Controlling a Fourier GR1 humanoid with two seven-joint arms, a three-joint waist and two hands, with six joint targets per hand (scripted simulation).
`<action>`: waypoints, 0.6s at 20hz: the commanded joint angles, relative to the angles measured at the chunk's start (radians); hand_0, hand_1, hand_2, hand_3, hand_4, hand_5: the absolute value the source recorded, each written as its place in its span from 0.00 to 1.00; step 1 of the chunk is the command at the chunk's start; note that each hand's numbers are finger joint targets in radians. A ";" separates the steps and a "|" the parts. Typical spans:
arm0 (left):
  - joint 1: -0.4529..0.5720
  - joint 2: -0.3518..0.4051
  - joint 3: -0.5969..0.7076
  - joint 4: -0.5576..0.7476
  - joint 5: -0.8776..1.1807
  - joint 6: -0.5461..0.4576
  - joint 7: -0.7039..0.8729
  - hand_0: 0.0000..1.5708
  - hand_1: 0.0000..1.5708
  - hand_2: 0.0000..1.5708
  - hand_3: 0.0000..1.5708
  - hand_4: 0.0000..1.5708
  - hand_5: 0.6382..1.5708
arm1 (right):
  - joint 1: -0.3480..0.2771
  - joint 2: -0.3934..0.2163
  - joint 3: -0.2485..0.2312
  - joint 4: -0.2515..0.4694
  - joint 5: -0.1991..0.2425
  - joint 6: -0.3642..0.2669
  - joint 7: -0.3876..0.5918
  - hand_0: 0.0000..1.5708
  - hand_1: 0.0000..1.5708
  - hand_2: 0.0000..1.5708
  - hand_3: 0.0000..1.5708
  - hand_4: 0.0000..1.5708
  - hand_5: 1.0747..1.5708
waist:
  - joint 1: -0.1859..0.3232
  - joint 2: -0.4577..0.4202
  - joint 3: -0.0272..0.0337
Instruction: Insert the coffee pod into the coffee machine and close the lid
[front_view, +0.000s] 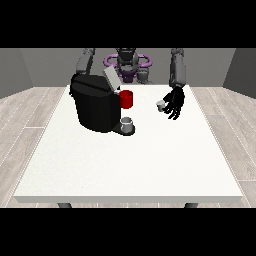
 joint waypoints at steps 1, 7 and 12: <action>-0.010 -0.052 -0.023 0.042 -0.002 -0.038 -0.037 0.80 0.80 0.84 0.77 0.04 1.00 | -0.020 0.021 0.015 -0.001 0.029 -0.048 0.013 0.00 0.00 0.00 0.00 0.27 1.00 | 0.003 0.018 -0.0152; -0.001 -0.075 -0.039 0.013 -0.032 -0.031 -0.065 0.88 0.88 0.91 0.86 0.42 1.00 | 0.043 0.008 -0.040 0.103 -0.025 -0.005 -0.080 0.00 0.00 0.00 0.00 0.22 1.00 | 0.044 -0.048 -0.0144; -0.024 -0.068 0.006 0.091 -0.039 0.061 -0.173 0.83 0.83 0.88 0.85 0.43 1.00 | 0.024 0.002 -0.016 0.025 -0.044 0.023 -0.021 0.00 0.00 0.00 0.00 0.18 1.00 | 0.006 -0.027 -0.0151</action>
